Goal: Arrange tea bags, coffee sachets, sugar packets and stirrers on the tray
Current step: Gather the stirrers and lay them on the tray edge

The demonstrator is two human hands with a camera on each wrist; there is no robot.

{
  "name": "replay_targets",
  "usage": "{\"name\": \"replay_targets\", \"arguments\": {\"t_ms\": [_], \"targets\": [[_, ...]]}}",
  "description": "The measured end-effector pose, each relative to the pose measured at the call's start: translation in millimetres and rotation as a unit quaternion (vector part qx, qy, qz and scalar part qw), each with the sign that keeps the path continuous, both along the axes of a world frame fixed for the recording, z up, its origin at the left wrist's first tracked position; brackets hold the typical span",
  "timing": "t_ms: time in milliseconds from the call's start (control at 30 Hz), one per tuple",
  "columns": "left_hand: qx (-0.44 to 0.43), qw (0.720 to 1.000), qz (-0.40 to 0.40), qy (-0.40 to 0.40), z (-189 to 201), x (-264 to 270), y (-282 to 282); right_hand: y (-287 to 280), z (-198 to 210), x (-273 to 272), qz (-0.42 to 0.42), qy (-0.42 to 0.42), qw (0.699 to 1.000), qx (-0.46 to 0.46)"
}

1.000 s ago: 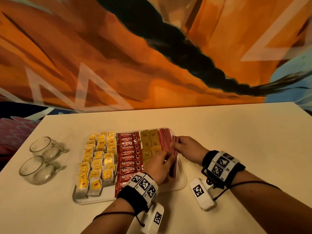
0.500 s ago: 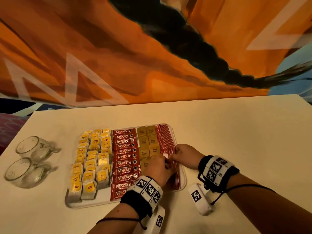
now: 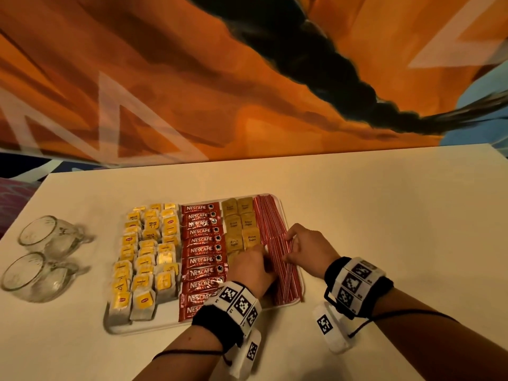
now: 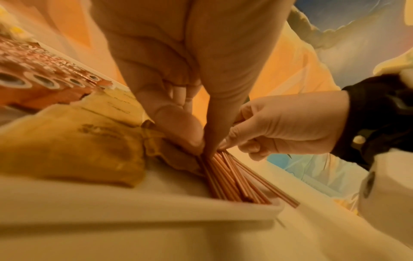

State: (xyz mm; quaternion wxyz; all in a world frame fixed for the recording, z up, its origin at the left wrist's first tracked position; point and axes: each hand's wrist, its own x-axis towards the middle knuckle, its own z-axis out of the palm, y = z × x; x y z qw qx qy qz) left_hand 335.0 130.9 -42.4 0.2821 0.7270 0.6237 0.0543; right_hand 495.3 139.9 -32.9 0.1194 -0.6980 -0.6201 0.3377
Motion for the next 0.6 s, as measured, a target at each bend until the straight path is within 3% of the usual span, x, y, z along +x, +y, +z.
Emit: {"name": "replay_targets", "arguments": {"t_ms": [200, 600], "targets": [[-0.015, 1.0, 0.011, -0.016, -3.3, -1.5, -2.0, -11.5, 7.0, 4.2, 0.003, -0.08, 0.997, -0.002], [-0.011, 1.0, -0.005, -0.022, -1.6, -5.4, 1.3, -8.9, 0.3, -14.4, -0.017, -0.048, 0.999, 0.004]]}}
